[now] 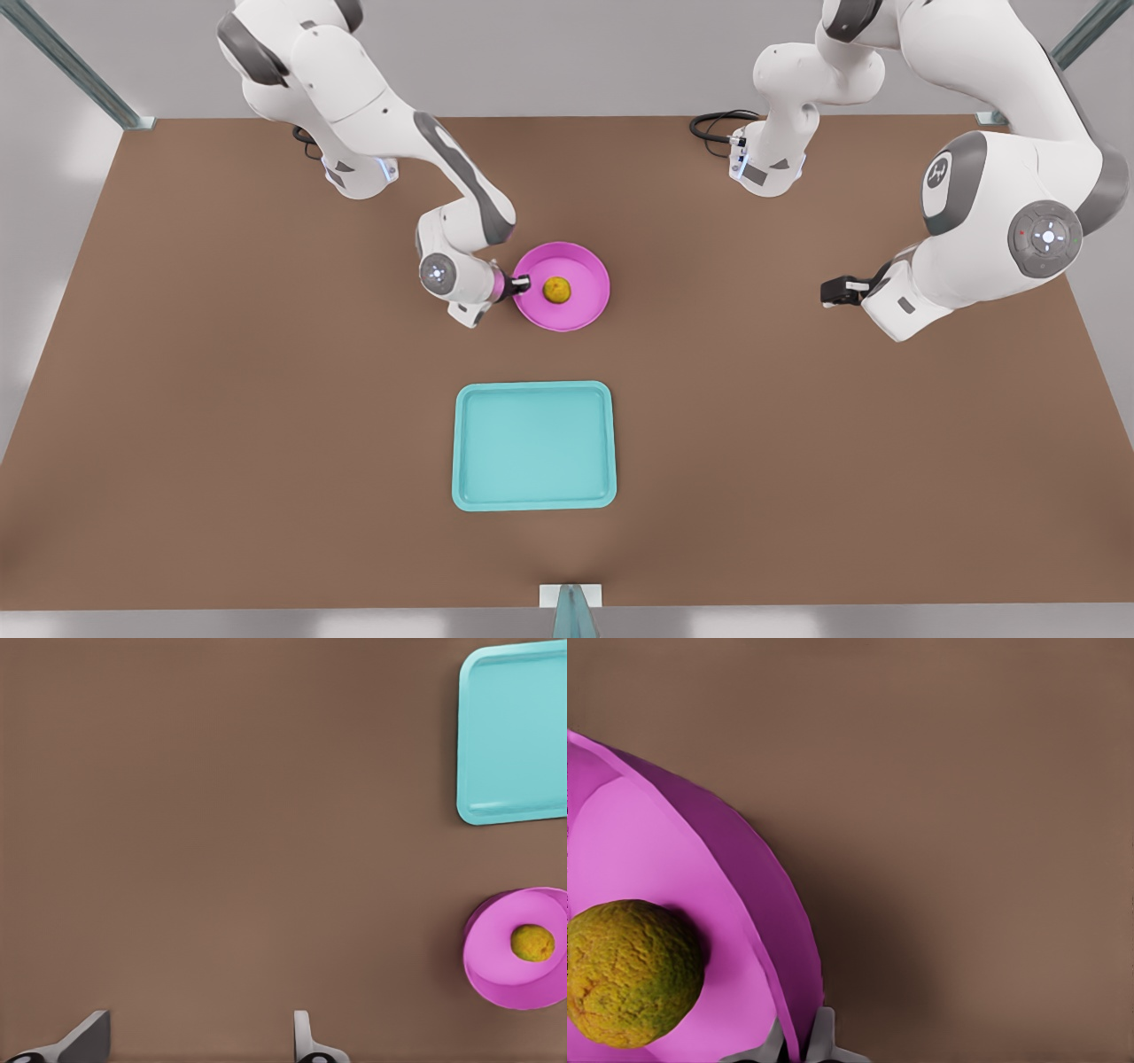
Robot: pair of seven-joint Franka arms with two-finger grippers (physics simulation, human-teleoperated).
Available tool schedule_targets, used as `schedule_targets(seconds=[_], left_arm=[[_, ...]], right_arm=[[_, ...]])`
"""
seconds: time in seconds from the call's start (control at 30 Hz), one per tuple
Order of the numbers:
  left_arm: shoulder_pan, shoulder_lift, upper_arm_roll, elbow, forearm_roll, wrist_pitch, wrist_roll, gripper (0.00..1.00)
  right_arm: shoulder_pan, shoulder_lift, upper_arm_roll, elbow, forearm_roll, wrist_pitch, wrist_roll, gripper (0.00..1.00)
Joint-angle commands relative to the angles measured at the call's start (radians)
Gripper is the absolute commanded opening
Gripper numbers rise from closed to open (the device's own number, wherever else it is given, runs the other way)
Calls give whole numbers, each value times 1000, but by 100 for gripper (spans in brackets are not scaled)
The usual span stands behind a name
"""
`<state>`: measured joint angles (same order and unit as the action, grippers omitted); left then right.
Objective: Place the orange on the plate with the left arm and the plate on the tray with the right arm
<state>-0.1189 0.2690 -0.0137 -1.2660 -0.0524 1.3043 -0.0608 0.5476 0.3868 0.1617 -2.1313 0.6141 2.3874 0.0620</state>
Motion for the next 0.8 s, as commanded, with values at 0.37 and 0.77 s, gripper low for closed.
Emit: schedule_targets(seconds=[0.37, 0.77], left_arm=[[-1, 1, 0, 0, 5, -3, 7, 100], [1, 3, 0, 0, 5, -7, 9, 100]], right_arm=[[-74, 227, -134, 433, 65, -24, 30, 21], [-144, 363, -152, 607, 119, 55, 21, 21]])
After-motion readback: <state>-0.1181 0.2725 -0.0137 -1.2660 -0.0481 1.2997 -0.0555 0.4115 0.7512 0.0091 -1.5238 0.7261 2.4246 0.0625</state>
